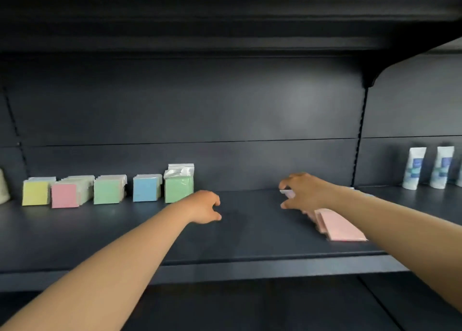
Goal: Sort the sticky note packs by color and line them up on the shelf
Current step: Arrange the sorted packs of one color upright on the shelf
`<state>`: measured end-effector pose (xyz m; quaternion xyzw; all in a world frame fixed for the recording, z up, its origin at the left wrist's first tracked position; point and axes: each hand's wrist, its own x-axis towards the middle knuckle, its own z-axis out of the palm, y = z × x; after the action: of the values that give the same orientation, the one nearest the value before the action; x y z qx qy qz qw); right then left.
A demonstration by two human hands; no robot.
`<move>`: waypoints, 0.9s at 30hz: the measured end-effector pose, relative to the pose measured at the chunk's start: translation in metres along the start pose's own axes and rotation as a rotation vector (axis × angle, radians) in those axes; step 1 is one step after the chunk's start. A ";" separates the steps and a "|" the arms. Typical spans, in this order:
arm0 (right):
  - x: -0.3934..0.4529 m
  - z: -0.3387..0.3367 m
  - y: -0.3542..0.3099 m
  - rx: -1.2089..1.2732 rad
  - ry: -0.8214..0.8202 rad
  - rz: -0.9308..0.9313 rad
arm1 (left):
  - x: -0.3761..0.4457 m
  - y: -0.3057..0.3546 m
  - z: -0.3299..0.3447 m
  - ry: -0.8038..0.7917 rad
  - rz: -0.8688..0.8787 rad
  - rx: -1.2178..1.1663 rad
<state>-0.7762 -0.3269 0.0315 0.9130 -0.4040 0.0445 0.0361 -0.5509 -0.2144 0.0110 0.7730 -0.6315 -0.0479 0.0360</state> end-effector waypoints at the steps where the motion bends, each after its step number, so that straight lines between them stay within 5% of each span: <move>1: -0.013 -0.002 0.010 -0.005 0.006 0.001 | -0.004 0.015 0.003 -0.003 0.000 0.021; 13: -0.119 -0.019 0.097 0.043 -0.027 0.106 | -0.026 0.136 -0.003 0.019 0.063 0.055; 27: -0.140 0.013 0.133 0.142 -0.154 0.122 | 0.020 0.210 0.059 -0.003 0.021 -0.313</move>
<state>-0.9678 -0.3144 0.0070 0.8876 -0.4562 0.0048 -0.0629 -0.7585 -0.2757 -0.0235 0.7511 -0.6247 -0.1465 0.1554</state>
